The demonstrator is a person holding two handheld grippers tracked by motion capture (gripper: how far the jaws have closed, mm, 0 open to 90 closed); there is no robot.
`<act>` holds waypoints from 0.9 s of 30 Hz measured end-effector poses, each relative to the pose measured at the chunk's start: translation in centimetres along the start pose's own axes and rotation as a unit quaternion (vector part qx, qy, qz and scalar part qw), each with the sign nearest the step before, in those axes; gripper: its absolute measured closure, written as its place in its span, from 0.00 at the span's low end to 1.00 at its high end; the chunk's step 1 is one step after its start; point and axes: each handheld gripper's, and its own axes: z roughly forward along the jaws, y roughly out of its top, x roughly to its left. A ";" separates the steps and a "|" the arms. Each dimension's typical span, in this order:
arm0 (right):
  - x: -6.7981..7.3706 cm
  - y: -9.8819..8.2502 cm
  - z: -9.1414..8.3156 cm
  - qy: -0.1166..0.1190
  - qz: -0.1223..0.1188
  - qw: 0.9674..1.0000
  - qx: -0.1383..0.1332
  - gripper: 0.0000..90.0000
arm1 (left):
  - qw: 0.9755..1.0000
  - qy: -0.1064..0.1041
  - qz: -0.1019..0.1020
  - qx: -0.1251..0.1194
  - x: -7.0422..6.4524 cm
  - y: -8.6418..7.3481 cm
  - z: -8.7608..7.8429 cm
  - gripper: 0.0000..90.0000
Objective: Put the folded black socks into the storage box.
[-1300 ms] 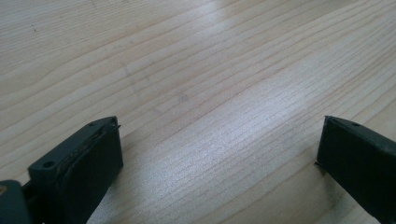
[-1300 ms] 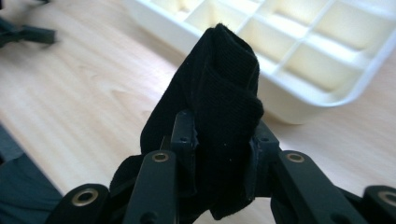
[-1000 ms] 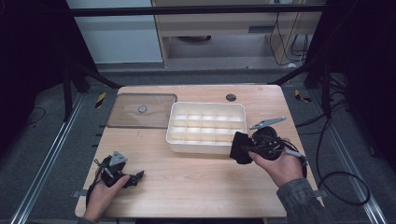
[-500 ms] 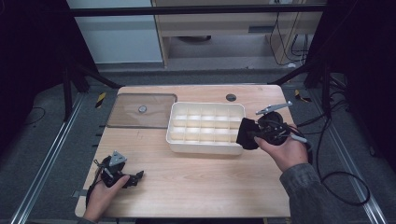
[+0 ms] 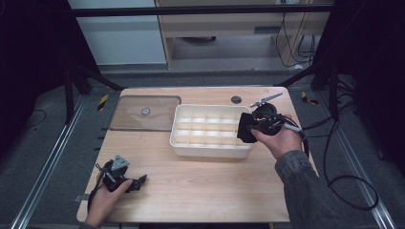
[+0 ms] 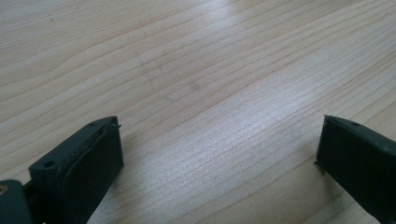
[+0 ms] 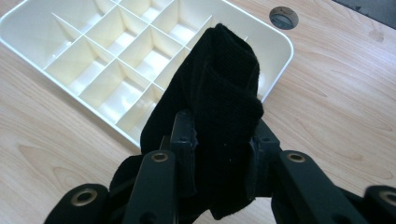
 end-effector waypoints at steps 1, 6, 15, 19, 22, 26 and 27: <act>-0.1 0.0 0.1 -0.001 -0.001 1.000 0.000 0.77 | 1.000 0.000 0.000 0.000 0.0 0.0 0.0 0.00; -0.3 0.1 0.5 -0.003 0.002 1.000 0.003 0.77 | 1.000 0.001 0.000 0.000 0.0 0.0 0.0 0.00; -0.1 0.0 1.0 0.000 0.000 1.000 0.010 0.77 | 1.000 0.001 -0.001 0.000 0.0 0.0 0.0 0.00; 0.0 -0.2 1.2 0.000 0.001 1.000 0.018 0.77 | 1.000 0.001 0.000 0.000 0.0 -0.1 -0.1 0.00; 0.2 -0.2 1.3 0.002 -0.001 1.000 0.020 0.77 | 1.000 0.001 -0.001 0.000 0.0 -0.1 -0.1 0.00; 0.4 -0.3 2.0 0.002 -0.008 1.000 0.028 0.77 | 1.000 0.001 0.000 0.000 0.0 -0.1 -0.1 0.00; 0.5 -0.2 2.2 0.000 -0.008 0.999 0.032 0.77 | 1.000 0.001 -0.001 0.000 0.0 -0.1 -0.1 0.00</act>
